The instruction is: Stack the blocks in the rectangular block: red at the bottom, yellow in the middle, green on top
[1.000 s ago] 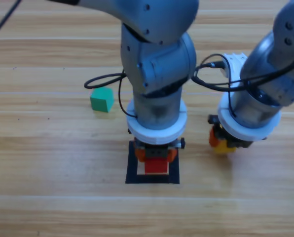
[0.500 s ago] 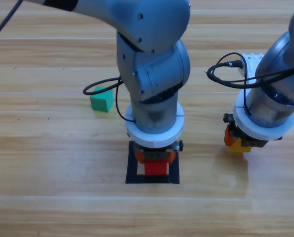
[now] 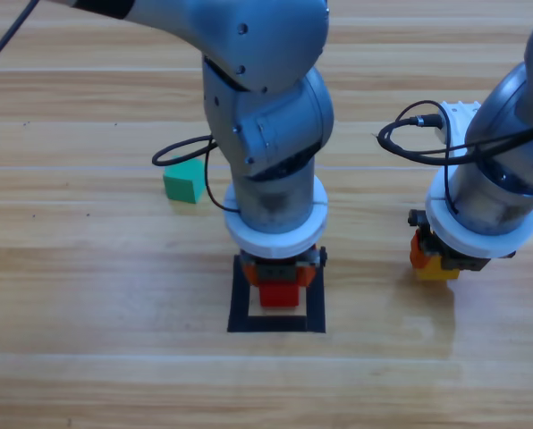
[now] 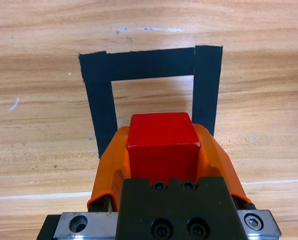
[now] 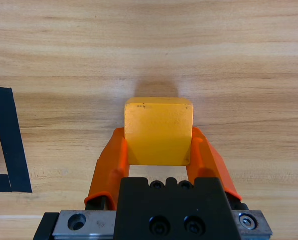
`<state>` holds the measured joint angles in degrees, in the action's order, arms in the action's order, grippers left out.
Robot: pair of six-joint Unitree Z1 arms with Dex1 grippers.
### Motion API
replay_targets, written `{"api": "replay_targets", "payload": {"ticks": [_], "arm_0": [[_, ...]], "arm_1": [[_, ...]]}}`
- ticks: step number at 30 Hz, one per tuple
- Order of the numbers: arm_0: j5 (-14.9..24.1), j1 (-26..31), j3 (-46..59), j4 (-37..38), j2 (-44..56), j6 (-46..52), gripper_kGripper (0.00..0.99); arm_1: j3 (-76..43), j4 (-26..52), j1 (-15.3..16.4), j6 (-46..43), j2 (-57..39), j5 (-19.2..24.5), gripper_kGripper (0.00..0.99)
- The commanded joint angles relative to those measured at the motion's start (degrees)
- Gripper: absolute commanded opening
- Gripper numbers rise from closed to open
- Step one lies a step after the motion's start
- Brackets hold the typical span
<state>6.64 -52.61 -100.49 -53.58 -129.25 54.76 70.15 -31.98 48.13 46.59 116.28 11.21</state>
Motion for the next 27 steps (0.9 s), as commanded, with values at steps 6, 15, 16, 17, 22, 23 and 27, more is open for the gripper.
{"api": "replay_targets", "payload": {"ticks": [6,15,16,17,22,23,27], "arm_0": [[-0.31,1.46,0.65,1.02,-3.82,-0.88,0.0],[-0.22,1.46,0.48,1.37,-4.52,-0.79,0.0],[-0.22,1.46,0.48,1.37,-4.69,-0.7,0.0],[-0.13,1.46,0.48,1.37,-4.78,-0.7,0.0],[-0.04,1.46,0.48,1.46,-5.13,-0.62,0.0],[-0.04,1.46,0.48,1.46,-5.13,-0.53,0.0],[0.13,1.46,0.48,1.72,-4.96,-0.35,0.325]], "arm_1": [[-1.68,0.96,-1.9,0.26,-3.34,0.22,0.118],[-1.77,0.96,-1.9,0.26,-3.43,0.22,0.118],[-1.77,0.96,-1.9,0.26,-3.43,0.22,0.118],[-1.77,0.96,-1.9,0.26,-3.43,0.22,0.118],[-1.77,1.05,-1.9,0.26,-3.34,0.22,0.118],[-1.77,1.05,-1.9,0.26,-3.43,0.22,0.118],[-1.77,1.05,-1.9,0.26,-3.43,0.22,0.118]]}}
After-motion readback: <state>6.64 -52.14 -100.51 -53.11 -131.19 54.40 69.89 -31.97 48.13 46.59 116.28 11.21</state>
